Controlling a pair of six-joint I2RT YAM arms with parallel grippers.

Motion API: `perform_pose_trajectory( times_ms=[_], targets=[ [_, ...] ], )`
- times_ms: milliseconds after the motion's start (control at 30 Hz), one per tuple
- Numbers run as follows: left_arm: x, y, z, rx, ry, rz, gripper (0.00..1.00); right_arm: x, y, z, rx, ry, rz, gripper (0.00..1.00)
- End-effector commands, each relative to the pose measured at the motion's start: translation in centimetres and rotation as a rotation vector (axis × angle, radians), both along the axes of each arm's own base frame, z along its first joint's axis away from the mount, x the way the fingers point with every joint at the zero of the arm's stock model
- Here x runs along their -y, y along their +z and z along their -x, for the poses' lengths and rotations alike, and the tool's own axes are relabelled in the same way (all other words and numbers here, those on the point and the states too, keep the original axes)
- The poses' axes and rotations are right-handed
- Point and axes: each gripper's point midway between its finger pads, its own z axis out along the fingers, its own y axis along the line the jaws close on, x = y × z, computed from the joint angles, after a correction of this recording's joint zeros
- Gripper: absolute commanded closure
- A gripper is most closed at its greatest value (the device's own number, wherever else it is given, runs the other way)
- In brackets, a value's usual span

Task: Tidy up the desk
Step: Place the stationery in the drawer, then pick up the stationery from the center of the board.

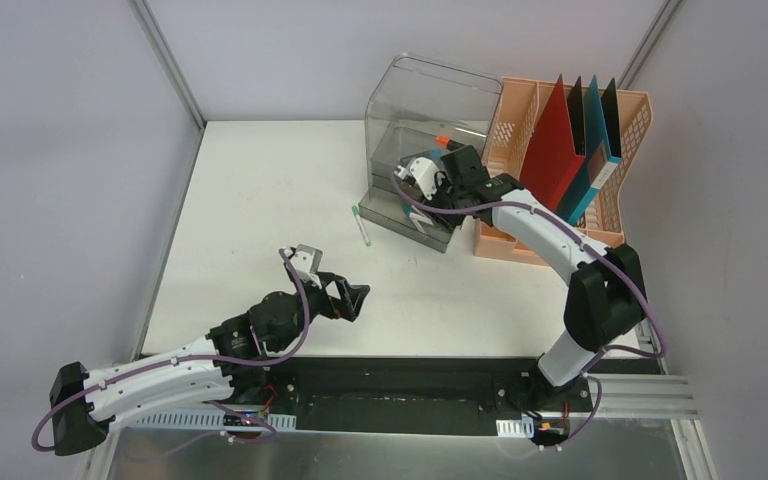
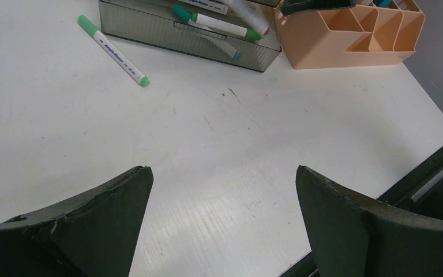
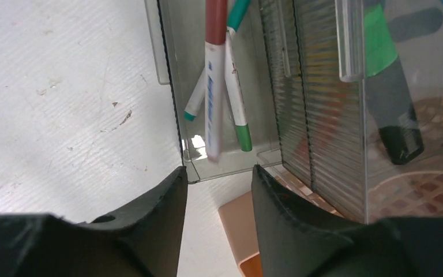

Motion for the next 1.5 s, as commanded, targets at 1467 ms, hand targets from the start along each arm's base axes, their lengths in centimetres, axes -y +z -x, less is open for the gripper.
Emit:
perform_pose_trajectory(
  times_ms=[1467],
  targets=[
    [2.7, -1.6, -9.6, -0.357, 0.09, 0.067, 0.21, 4.5, 8.1, 12.9, -0.004, 0.213, -0.618, 0.32]
  ],
)
